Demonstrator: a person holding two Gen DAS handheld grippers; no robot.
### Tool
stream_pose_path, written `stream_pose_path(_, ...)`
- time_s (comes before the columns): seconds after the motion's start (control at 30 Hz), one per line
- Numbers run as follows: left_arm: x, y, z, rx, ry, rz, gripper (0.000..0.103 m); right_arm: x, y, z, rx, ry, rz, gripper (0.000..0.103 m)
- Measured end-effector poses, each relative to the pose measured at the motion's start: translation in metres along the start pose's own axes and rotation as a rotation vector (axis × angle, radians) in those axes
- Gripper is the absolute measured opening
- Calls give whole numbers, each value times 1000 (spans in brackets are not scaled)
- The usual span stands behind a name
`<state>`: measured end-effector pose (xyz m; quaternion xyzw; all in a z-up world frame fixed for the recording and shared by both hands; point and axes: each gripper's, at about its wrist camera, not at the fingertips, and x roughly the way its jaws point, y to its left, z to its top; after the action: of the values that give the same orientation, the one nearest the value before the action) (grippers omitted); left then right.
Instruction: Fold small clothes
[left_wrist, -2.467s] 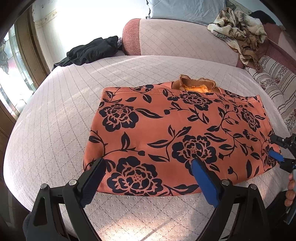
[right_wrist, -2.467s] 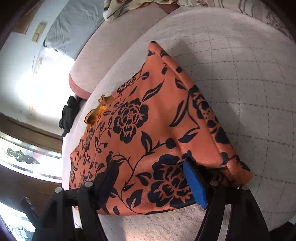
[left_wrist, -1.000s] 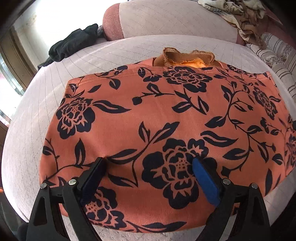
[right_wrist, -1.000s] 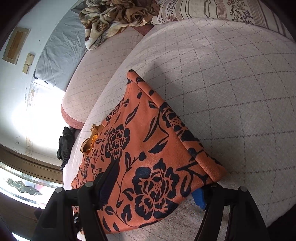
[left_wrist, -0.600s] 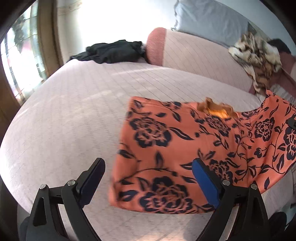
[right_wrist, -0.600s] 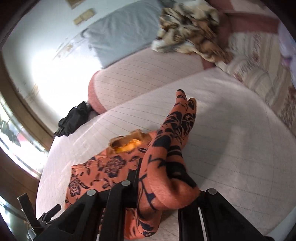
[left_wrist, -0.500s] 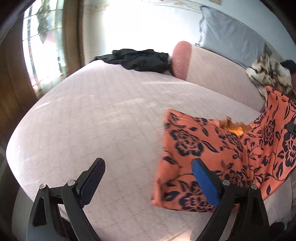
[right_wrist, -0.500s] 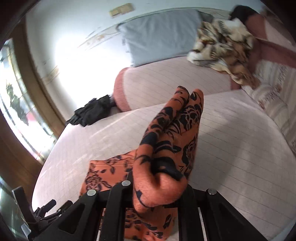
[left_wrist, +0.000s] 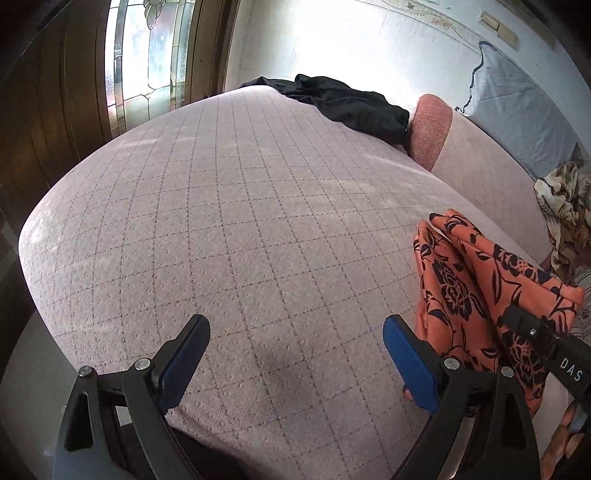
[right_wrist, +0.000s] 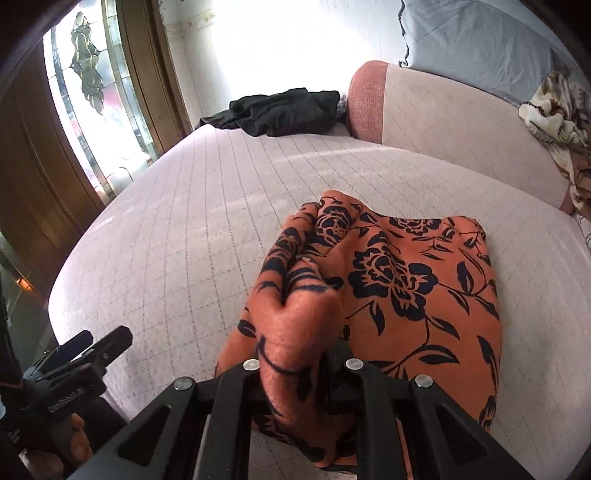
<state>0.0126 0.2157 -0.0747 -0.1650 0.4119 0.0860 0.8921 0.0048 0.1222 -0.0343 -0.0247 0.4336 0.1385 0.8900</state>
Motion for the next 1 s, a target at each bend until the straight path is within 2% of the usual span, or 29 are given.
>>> stream_pose_path(0.13,-4,1,2,-5,0,-8,95,50,14,-39,-47,127,59,25)
stream_pose_path(0.17,-7,2,2,-5,-4,-6,95,45,20,-49,-66,53,57,26)
stream_pose_path(0.2,-9,2,3,-3,-11,-7,95,35,22,-52,-82,5,69,44)
stream_pose_path(0.23,-10,-1,5,-2,-10,-14,95,27,22,-54,-80,7,119,80)
stream_pose_path(0.27,-12,-5,6,-2,-4,-30,95,21,20,-56,-64,23,186,89)
stream_pose_path(0.3,-14,-11,7,4,1,-59,95,14,18,-58,-46,17,216,89)
stream_pose_path(0.43,-23,-54,7,82,19,-178,95,-24,-13,-83,93,-56,246,89)
stream_pose_path(0.57,-14,-97,0,144,81,-228,92,-50,-64,-101,231,-103,229,89)
stream_pose_path(0.6,-7,-106,-3,161,107,-229,82,-57,-75,-106,253,-119,229,89)
stream_pose_path(0.67,22,-112,-15,181,209,-192,36,-66,-97,-108,296,-156,225,89)
stream_pose_path(0.7,47,-103,-25,130,305,-180,15,-69,-106,-109,315,-169,226,89)
stream_pose_path(0.73,64,-86,-32,22,351,-216,15,-67,-116,-105,333,-172,231,89)
stream_pose_path(0.77,62,-77,-33,-18,334,-252,16,-64,-125,-103,357,-169,238,89)
stream_pose_path(0.8,55,-77,-31,-10,321,-254,17,-62,-135,-103,387,-165,249,89)
stream_pose_path(0.93,29,-92,-24,77,290,-162,22,-52,-168,-106,494,-147,327,89)
stream_pose_path(1.0,11,-101,-17,113,240,-131,25,-51,-185,-110,548,-152,340,89)
